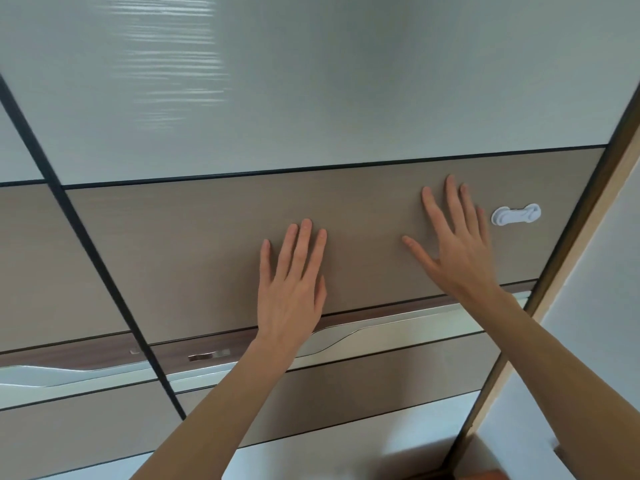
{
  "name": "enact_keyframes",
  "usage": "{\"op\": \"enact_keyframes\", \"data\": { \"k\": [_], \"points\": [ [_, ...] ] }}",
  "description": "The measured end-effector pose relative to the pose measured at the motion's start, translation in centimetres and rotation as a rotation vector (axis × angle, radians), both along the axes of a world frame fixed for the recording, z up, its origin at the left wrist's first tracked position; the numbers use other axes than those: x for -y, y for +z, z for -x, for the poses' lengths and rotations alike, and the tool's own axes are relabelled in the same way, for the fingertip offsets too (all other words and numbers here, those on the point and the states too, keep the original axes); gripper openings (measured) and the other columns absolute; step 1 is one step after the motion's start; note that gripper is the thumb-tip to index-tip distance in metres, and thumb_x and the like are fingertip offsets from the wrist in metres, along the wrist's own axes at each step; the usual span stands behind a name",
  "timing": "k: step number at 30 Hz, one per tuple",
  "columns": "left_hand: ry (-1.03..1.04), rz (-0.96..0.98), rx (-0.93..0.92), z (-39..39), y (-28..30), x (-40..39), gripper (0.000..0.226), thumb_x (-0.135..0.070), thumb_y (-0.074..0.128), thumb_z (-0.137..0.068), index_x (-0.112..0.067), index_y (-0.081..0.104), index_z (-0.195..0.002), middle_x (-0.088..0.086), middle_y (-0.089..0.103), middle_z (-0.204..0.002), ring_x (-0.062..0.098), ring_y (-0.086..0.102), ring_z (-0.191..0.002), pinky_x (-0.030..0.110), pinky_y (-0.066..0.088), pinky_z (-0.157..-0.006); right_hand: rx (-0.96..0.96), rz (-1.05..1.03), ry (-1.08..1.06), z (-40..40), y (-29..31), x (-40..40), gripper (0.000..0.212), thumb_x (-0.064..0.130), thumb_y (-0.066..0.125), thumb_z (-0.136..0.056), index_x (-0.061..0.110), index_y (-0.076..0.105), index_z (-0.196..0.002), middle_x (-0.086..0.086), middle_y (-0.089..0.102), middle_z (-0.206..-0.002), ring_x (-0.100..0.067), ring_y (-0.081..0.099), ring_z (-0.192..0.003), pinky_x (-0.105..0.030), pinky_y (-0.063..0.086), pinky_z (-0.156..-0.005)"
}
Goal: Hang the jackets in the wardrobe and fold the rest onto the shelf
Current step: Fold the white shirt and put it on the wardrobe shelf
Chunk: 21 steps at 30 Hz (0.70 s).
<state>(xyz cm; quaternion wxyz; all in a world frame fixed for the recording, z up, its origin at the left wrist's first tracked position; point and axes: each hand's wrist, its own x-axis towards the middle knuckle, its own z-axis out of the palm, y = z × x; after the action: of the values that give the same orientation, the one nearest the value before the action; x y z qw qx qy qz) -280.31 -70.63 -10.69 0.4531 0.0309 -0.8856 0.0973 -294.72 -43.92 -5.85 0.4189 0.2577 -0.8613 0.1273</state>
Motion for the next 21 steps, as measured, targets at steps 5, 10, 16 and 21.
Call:
{"op": "enact_keyframes", "data": {
  "k": [5, 10, 16, 21],
  "points": [
    [-0.017, 0.014, 0.004, 0.5, 0.3, -1.0, 0.077, -0.028, 0.051, -0.103, -0.017, 0.012, -0.168, 0.007, 0.001, -0.176, 0.025, 0.004, -0.162, 0.059, 0.01, -0.128, 0.046, -0.031, -0.024, -0.1, 0.7, -1.7, 0.077, 0.065, 0.037, -0.103, 0.03, 0.012, -0.166, -0.005, 0.002, -0.175, -0.031, 0.01, -0.16, -0.056, 0.021, -0.125],
    [-0.012, -0.026, 0.017, 0.0, 0.4, -0.5, 0.083, -0.037, 0.056, -0.1, -0.018, 0.012, -0.168, 0.006, 0.003, -0.176, 0.025, 0.004, -0.162, 0.058, 0.012, -0.129, 0.073, -0.062, -0.031, -0.8, 1.2, -1.3, 0.073, 0.058, 0.044, -0.106, 0.03, 0.013, -0.166, -0.005, 0.004, -0.175, -0.028, 0.008, -0.161, -0.056, 0.019, -0.126],
    [-0.017, 0.002, 0.06, -1.6, 1.5, -0.7, 0.08, -0.038, 0.054, -0.102, -0.014, 0.013, -0.167, 0.01, 0.009, -0.175, 0.028, 0.008, -0.162, 0.057, 0.011, -0.129, 0.102, -0.095, -0.1, -3.5, 1.6, -0.8, 0.074, 0.06, 0.042, -0.105, 0.027, 0.016, -0.166, -0.004, 0.004, -0.175, -0.027, 0.008, -0.161, -0.056, 0.014, -0.125],
    [-0.079, -0.091, 0.076, -3.8, 3.0, -1.3, 0.068, -0.038, 0.05, -0.104, -0.011, 0.029, -0.163, 0.015, 0.02, -0.172, 0.032, 0.018, -0.16, 0.057, 0.016, -0.128, 0.107, -0.04, -0.144, -9.7, 1.7, 0.2, 0.073, 0.061, 0.037, -0.106, 0.026, 0.013, -0.166, -0.001, 0.005, -0.175, -0.023, 0.005, -0.161, -0.052, 0.012, -0.128]
  ]
}}
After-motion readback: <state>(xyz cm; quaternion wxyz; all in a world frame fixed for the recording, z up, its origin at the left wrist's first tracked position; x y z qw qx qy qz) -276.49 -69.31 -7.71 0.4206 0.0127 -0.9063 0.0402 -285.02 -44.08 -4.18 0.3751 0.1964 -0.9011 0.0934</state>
